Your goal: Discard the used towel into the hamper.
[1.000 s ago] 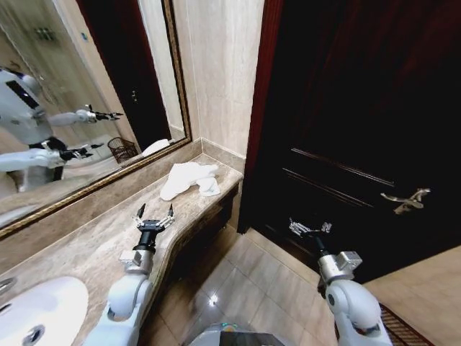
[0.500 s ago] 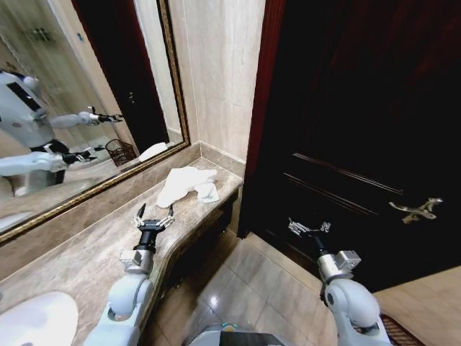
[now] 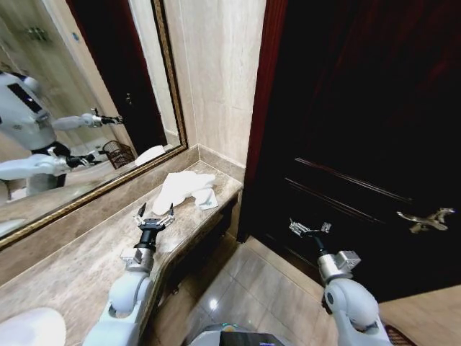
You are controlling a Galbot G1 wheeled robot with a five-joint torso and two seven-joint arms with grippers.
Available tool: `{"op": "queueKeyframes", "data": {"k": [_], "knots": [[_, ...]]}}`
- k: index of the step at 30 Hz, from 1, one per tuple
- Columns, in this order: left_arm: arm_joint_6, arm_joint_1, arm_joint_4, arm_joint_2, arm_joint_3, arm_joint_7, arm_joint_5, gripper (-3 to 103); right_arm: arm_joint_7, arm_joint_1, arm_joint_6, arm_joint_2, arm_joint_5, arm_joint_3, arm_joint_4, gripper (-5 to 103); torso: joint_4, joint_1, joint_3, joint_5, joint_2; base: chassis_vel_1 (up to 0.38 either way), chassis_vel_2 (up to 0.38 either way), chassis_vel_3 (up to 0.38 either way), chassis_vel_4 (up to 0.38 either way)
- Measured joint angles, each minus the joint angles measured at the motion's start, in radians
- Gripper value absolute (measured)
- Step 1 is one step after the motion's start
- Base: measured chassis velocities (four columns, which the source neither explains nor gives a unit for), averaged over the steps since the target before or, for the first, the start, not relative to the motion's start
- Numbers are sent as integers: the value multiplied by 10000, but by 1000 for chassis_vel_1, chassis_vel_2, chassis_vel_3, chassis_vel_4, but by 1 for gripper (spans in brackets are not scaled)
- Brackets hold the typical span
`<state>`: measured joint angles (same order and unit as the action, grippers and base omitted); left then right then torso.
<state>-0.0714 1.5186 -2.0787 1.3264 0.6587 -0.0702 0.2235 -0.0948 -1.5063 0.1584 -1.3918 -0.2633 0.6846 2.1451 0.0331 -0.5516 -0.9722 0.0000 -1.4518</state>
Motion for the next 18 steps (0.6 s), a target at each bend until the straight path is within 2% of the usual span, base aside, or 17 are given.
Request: {"op": "queueKeyframes", "data": {"k": [3,5,6,8,10,11,13,14,15,16,17,18], "knots": [[199,-87,-14,-129,-3,-25,118,100,26,45,18,11,5,-52,18,100,1,1,0,-1,0,0,0,0,0],[648,-382,-37,-330,-30,-153,356,100,48,59,62,37,23,-92,66,100,4,3,1,-2,-1,0,0,0,0],[648,-382,-37,-330,-30,-153,356,100,48,59,62,37,23,-92,66,100,4,3,1,-2,-1,0,0,0,0],[1113,-772,-46,-579,-44,-266,729,100,74,66,117,52,53,-109,97,100,0,3,1,-1,-1,0,0,0,0],[1841,-1185,-46,-862,-71,-418,1141,100,147,106,156,55,92,-120,105,100,-2,2,1,0,-1,0,0,0,0],[1841,-1185,-46,-862,-71,-418,1141,100,147,106,156,55,92,-120,105,100,-2,2,1,0,-1,0,0,0,0],[2994,-1516,-136,-1105,-166,-601,1810,100,203,174,203,55,110,-121,95,100,-1,1,0,-1,0,0,0,0,0],[2994,-1516,-136,-1105,-166,-601,1810,100,203,174,203,55,110,-121,95,100,-1,1,0,-1,0,0,0,0,0],[3920,-1684,-259,-1217,-250,-734,2285,100,222,210,215,55,126,-112,46,100,1,2,0,-1,0,0,0,0,0],[4616,-1816,-347,-1291,-320,-809,2630,100,227,230,216,55,145,-104,-1,100,2,2,0,-1,0,0,0,0,0],[4616,-1816,-347,-1291,-320,-809,2630,100,227,230,216,55,145,-104,-1,100,2,2,0,-1,0,0,0,0,0],[5395,-1990,-408,-1381,-395,-810,2937,100,230,251,217,54,172,-98,-62,100,1,2,0,0,0,0,0,0,0]]}}
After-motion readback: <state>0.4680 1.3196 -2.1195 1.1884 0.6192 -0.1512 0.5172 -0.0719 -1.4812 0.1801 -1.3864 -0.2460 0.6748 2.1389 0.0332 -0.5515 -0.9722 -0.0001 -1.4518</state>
